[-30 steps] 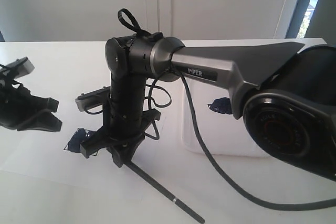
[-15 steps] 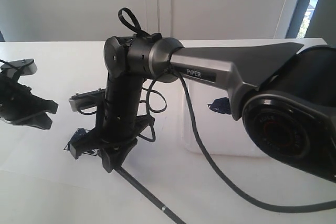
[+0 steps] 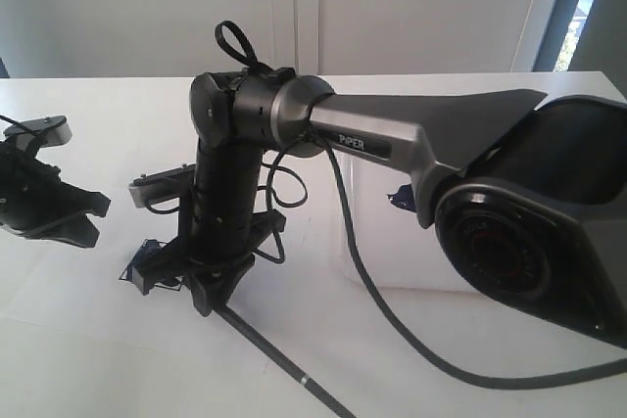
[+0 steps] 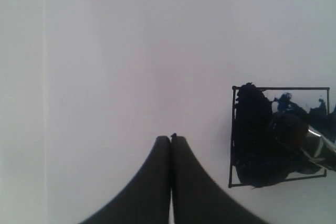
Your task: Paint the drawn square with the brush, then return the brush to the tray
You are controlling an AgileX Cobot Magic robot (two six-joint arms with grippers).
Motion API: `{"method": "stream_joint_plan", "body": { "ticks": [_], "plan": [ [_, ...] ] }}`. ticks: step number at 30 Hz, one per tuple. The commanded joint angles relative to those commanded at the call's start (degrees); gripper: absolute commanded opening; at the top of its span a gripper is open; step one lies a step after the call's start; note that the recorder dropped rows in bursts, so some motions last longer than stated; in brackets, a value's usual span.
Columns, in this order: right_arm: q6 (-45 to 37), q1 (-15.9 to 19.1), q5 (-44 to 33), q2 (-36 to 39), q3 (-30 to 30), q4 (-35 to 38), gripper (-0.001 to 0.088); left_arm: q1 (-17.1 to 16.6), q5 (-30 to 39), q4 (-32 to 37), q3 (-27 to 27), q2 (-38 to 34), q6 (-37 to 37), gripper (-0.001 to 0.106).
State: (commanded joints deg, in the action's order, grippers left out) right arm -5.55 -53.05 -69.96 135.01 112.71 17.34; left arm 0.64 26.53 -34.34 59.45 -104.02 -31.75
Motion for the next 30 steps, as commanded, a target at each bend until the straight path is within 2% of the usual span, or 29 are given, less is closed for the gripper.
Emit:
{"method": "stream_joint_plan", "body": {
  "ticks": [11, 30],
  "plan": [
    [1.5, 1.1, 0.0, 1.2, 2.1, 0.2, 0.0, 0.0, 0.9, -2.6, 0.0, -3.3, 0.1, 0.0],
    [2.9, 1.1, 0.0, 2.2, 2.1, 0.6, 0.0, 0.0, 0.5, -3.8, 0.0, -3.4, -0.1, 0.0]
  ]
}}
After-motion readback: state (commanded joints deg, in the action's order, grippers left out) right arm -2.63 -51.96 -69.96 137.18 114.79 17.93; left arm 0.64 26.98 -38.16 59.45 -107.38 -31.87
